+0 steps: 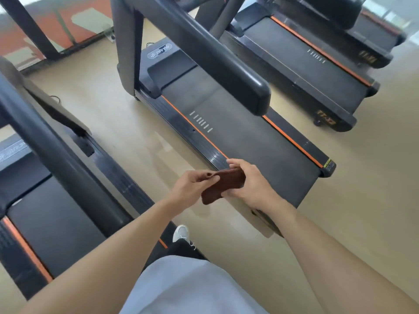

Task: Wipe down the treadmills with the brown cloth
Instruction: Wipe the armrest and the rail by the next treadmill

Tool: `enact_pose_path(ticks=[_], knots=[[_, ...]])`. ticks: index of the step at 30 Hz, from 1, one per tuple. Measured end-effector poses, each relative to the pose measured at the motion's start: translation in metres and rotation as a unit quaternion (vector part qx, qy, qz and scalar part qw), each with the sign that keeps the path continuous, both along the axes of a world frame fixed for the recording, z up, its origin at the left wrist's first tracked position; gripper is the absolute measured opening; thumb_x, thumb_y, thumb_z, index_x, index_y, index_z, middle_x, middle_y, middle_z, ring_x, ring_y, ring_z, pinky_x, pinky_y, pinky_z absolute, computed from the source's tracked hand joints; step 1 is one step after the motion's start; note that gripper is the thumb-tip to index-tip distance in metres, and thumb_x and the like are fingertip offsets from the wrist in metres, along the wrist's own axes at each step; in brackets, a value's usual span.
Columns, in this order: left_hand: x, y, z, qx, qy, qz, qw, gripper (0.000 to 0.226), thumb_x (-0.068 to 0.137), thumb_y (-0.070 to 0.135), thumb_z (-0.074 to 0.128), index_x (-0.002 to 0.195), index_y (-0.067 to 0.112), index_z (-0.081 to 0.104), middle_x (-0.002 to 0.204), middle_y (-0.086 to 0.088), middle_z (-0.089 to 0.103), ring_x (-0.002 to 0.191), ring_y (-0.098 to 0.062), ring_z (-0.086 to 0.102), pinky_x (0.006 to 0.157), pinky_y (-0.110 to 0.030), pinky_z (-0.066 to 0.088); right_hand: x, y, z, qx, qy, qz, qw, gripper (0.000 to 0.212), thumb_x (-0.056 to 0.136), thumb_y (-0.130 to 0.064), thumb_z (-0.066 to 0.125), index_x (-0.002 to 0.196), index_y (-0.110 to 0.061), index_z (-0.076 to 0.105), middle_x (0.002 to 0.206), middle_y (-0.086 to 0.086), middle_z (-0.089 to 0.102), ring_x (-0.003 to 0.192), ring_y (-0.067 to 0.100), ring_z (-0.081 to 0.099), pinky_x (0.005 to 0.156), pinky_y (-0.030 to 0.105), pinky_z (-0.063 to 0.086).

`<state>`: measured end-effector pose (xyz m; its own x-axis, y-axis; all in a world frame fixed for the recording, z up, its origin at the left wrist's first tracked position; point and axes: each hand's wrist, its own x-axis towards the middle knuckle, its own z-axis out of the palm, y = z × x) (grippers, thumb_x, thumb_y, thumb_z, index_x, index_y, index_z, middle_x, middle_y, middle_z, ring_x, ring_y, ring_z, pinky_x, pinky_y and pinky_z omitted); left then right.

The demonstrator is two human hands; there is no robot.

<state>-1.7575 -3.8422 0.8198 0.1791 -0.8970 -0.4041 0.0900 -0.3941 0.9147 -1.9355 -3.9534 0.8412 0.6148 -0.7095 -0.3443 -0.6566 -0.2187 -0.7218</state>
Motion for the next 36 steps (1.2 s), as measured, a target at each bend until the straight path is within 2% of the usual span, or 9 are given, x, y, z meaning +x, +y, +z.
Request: enact_pose_path(ticks=[3,7,16,19,21,25,29,32,36], knots=[[0.016,-0.026,0.01,-0.005,0.038,0.016,0.999,0.017,0.1,0.016,0.063,0.098,0.022,0.079,0.088,0.003,0.076,0.08,-0.007,0.068,0.074,-0.018,0.05,0.011,-0.024,-0.003,-0.039,0.024,0.034,0.998,0.039,0.077,-0.023,0.089,0.11,-0.018,0.071,0.113,-0.005,0.068,0.106,0.008,0.052,0.091,0.025,0.041],[0.037,-0.066,0.02,-0.057,0.029,0.056,0.996,0.034,0.098,0.004,0.064,0.088,0.031,0.082,0.084,0.008,0.078,0.076,-0.004,0.07,0.072,-0.019,0.053,0.031,-0.055,0.004,0.012,0.024,-0.018,0.999,0.023,0.085,-0.023,0.081,0.086,-0.03,0.059,0.076,-0.021,0.066,0.071,-0.007,0.057,0.062,0.013,0.038],[0.066,-0.211,0.079,-0.172,-0.133,0.237,0.947,0.017,0.089,0.02,0.078,0.104,0.027,0.074,0.099,0.009,0.077,0.099,-0.01,0.071,0.097,-0.037,0.055,0.081,-0.181,0.056,-0.033,-0.168,-0.039,0.984,0.017,0.09,-0.025,0.079,0.095,-0.028,0.063,0.085,-0.014,0.07,0.08,0.007,0.065,0.072,0.028,0.053],[0.073,-0.279,0.113,-0.219,-0.141,0.329,0.908,0.031,0.092,0.028,0.074,0.121,0.031,0.063,0.114,0.01,0.07,0.106,-0.01,0.066,0.095,-0.023,0.052,0.086,-0.262,0.074,-0.046,-0.24,-0.123,0.962,0.015,0.092,-0.024,0.076,0.092,-0.029,0.062,0.086,-0.013,0.069,0.08,0.007,0.064,0.074,0.03,0.053],[0.068,-0.312,0.105,-0.156,-0.131,0.422,0.883,0.036,0.097,0.032,0.067,0.132,0.029,0.056,0.132,0.01,0.061,0.121,-0.006,0.058,0.104,-0.02,0.044,0.082,-0.327,0.065,-0.019,-0.19,-0.178,0.965,0.02,0.091,-0.035,0.075,0.104,-0.028,0.061,0.104,-0.007,0.071,0.095,0.009,0.065,0.087,0.033,0.053],[0.024,-0.343,0.028,0.167,-0.056,0.457,0.872,0.071,0.1,0.048,0.056,0.159,0.025,0.025,0.164,0.0,0.027,0.15,-0.022,0.027,0.124,-0.044,0.021,0.073,-0.416,0.029,-0.02,0.121,-0.026,0.992,0.102,0.083,-0.072,0.065,0.163,-0.028,0.02,0.165,0.0,0.032,0.152,0.025,0.03,0.123,0.045,0.026],[-0.013,-0.38,-0.001,0.193,0.191,0.514,0.814,0.064,0.096,0.073,0.036,0.125,0.025,0.066,0.122,-0.006,0.07,0.113,-0.027,0.066,0.106,-0.045,0.048,0.1,-0.396,0.02,0.296,0.096,0.098,0.945,0.091,0.089,-0.078,0.05,0.163,-0.035,0.023,0.157,-0.019,0.035,0.147,0.009,0.037,0.116,0.02,0.022],[-0.014,-0.404,-0.018,0.155,0.252,0.571,0.766,0.073,0.084,0.085,0.043,0.116,0.027,0.074,0.112,-0.004,0.076,0.105,-0.03,0.071,0.1,-0.048,0.054,0.123,-0.381,0.004,0.311,0.006,0.08,0.947,0.087,0.074,-0.089,0.048,0.151,-0.05,0.039,0.156,-0.012,0.046,0.142,0.013,0.046,0.122,0.034,0.031],[0.038,-0.423,-0.087,0.105,0.187,0.607,0.766,0.087,0.07,0.1,0.033,0.129,0.046,0.066,0.132,0.016,0.067,0.129,-0.025,0.06,0.109,-0.043,0.04,0.176,-0.396,0.013,0.242,-0.044,0.142,0.959,0.046,0.105,-0.046,0.053,0.148,-0.038,0.039,0.147,-0.006,0.051,0.145,0.023,0.044,0.108,0.02,0.039]])
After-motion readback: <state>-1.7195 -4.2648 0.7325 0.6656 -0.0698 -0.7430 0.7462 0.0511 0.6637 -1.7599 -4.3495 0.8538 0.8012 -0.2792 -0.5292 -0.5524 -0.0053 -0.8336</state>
